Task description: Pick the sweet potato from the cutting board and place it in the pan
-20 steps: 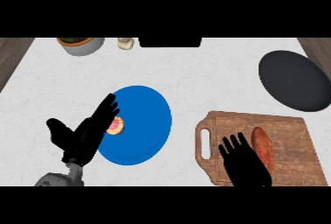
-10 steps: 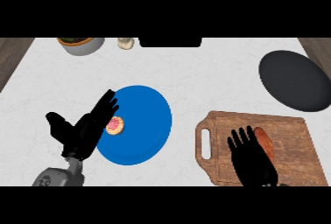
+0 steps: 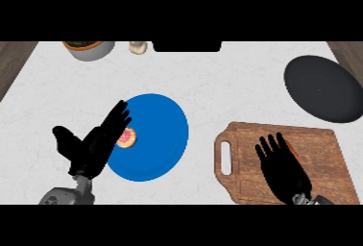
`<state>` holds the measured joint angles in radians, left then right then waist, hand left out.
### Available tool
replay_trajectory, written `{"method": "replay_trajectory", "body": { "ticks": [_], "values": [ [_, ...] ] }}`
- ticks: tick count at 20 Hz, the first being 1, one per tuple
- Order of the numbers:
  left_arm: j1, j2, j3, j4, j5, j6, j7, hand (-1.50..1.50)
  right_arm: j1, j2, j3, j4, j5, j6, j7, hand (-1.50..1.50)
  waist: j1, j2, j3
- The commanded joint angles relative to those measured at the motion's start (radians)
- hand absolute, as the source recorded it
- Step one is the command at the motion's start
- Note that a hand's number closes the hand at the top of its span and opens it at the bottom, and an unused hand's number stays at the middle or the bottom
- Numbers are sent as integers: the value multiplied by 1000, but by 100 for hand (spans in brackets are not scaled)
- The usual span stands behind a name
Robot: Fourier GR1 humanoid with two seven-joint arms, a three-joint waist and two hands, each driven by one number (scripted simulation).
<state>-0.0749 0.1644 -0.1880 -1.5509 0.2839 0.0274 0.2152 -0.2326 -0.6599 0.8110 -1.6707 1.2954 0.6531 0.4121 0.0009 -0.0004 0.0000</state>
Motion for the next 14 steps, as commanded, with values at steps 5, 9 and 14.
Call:
{"method": "replay_trajectory", "body": {
  "ticks": [5,9,14],
  "values": [
    [25,-29,-11,-39,-39,-5,21,0,0,30,-34,158,94,-165,-152,150,4,1,0],
    [-14,-25,43,51,-9,-42,-23,0,-82,11,-21,219,159,-250,-246,150,7,2,0],
    [66,-61,-4,26,-71,-24,-78,0,-96,-53,-86,255,192,-359,-350,150,5,1,0]
  ]
}}
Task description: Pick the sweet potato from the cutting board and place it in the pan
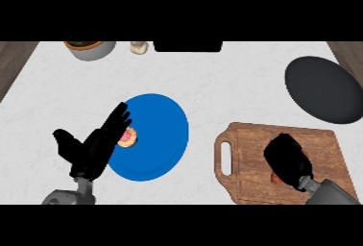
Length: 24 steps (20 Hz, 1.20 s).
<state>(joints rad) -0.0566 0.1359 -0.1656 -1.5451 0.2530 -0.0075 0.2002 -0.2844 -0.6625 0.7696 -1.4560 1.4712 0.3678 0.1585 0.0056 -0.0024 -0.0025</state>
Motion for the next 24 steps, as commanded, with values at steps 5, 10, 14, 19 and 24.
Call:
{"method": "replay_trajectory", "body": {
  "ticks": [5,10,14,19,24],
  "values": [
    [10,-9,13,-29,5,18,31,0,165,78,-203,-87,-260,-183,-48,150,-43,-1,6],
    [65,25,42,-23,15,-9,-3,0,314,142,-348,-240,-458,-344,-60,150,-64,-9,4],
    [-2,22,70,-10,30,5,29,0,337,86,-504,-380,-570,-467,-137,150,-64,-8,3],
    [26,23,49,-21,11,-9,8,0,434,125,-658,-514,-839,-478,-176,150,-50,-5,3],
    [33,-15,-2,-67,-13,12,27,0,462,166,-778,-527,-1132,-401,-213,150,-24,-2,4]
  ]
}}
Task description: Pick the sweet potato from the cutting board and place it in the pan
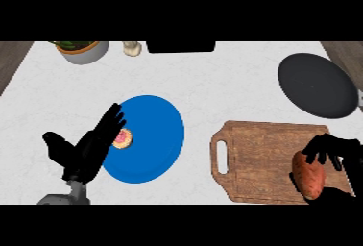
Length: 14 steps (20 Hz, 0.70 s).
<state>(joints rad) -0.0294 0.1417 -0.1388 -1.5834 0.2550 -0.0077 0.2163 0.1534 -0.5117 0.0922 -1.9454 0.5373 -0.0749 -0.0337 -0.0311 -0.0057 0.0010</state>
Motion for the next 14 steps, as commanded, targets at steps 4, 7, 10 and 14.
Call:
{"method": "replay_trajectory", "body": {
  "ticks": [4,7,10,14],
  "values": [
    [-30,19,16,-48,26,-22,73,0,-54,7,-215,175,-311,90,-108,150,33,6,0],
    [-30,10,34,-2,10,-40,33,0,-124,0,-264,307,-278,112,-174,150,33,6,-1],
    [-34,-29,-12,8,-21,-11,28,0,-289,2,-237,568,-140,-3,-269,150,49,11,0],
    [-12,-14,-18,-21,-10,-51,35,0,-419,17,-251,797,-67,-100,-375,150,56,12,1]
  ]
}}
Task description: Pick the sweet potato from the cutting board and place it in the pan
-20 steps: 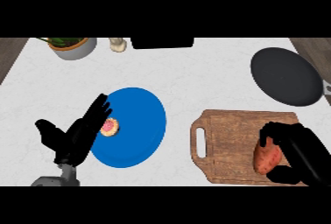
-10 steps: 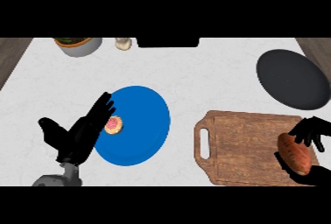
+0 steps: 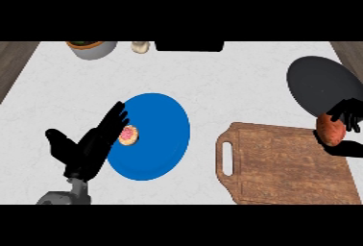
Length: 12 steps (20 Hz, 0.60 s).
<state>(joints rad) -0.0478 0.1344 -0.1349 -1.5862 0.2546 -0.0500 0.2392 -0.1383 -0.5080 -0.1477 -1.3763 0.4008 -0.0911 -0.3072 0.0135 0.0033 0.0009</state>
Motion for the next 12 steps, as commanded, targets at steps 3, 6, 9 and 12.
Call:
{"method": "replay_trajectory", "body": {
  "ticks": [3,6,9,12],
  "values": [
    [-10,-46,-32,17,-44,29,-9,0,-245,27,-63,406,54,-133,-156,150,9,3,1],
    [-18,-8,-1,-12,-17,7,30,0,-339,16,-136,548,53,-230,-181,150,22,6,2],
    [-34,-16,1,20,-1,-24,2,0,-441,-4,-180,728,61,-299,-238,150,34,12,2],
    [-6,-24,-17,14,-30,-8,-13,0,-511,-69,-250,851,10,-281,-310,150,42,15,4]
  ]
}}
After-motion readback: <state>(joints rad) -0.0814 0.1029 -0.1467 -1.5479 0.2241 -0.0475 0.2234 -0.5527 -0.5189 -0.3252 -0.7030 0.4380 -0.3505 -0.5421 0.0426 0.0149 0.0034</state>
